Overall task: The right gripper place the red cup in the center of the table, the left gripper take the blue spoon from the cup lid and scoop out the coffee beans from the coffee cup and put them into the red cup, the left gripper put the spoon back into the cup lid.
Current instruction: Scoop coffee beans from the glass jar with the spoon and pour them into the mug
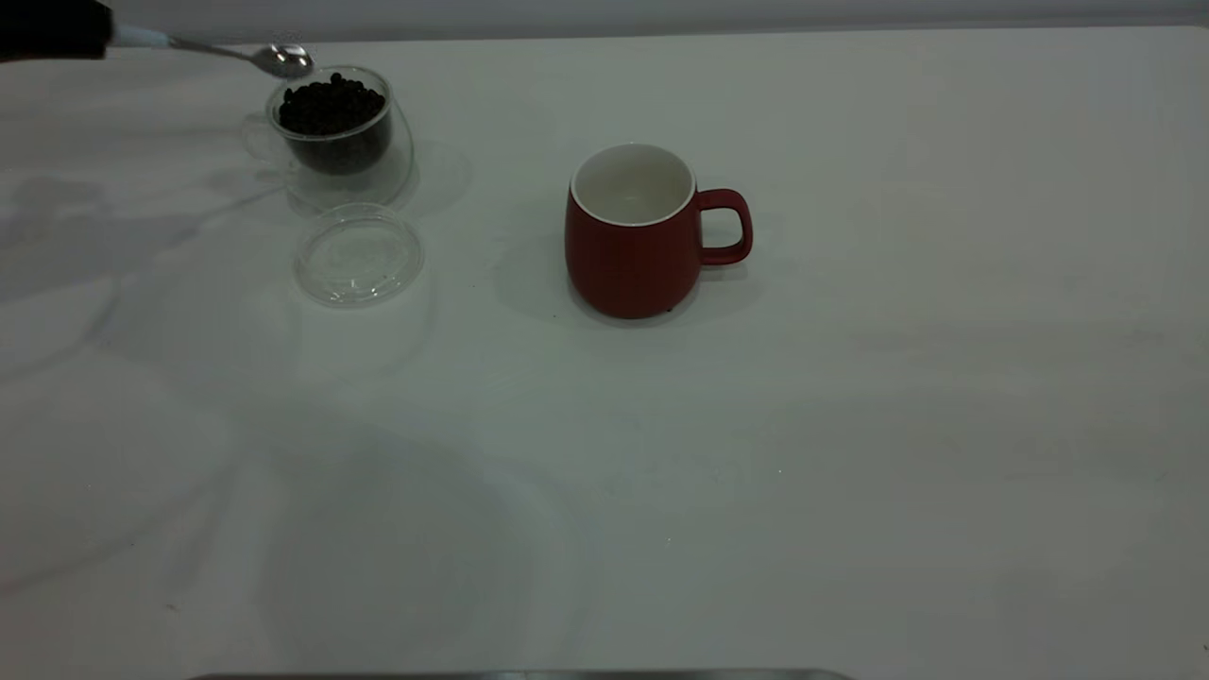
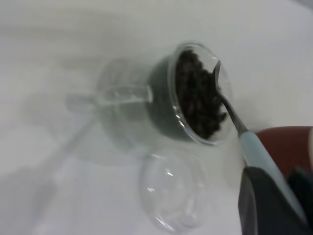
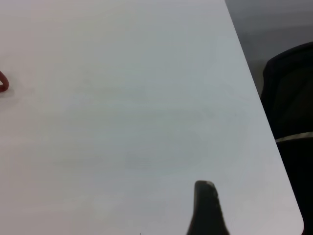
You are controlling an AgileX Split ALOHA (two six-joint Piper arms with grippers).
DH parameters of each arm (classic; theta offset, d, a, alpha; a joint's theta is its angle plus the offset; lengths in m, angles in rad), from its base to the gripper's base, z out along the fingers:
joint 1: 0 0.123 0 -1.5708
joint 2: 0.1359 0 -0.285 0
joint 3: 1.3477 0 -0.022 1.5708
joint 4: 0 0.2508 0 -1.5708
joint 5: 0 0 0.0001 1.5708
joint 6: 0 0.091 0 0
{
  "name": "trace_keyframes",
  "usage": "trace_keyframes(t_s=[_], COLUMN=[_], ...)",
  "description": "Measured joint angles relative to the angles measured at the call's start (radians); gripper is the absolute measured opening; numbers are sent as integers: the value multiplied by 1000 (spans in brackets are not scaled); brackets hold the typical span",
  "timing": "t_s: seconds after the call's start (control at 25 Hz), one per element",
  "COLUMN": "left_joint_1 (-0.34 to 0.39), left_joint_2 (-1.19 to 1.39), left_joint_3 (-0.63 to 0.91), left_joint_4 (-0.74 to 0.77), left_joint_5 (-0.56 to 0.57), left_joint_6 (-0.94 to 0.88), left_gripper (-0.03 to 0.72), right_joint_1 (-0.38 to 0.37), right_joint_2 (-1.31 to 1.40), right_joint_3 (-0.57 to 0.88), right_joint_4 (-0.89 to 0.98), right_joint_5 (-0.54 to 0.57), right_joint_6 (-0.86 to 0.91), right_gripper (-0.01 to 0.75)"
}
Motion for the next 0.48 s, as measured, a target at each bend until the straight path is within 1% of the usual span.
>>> trace_keyframes(t_s=[0.16,0.28,0.48], left_joint_1=[-40,-56,-73], left_joint_2=[0,0,17], left_joint_3=[0,0,0], left_joint_4=[1,0,-1], left_joint_5=[-77,-122,-139], left_joint_6=[47,64,75], left_gripper=[126,126,126], right_joint_1=[0,0,0], right_joint_2=[0,0,0], right_joint_3=[0,0,0], right_joint_4=[0,0,0], right_joint_5=[0,0,0], right_joint_6=[0,0,0], right_gripper=[568,568,568])
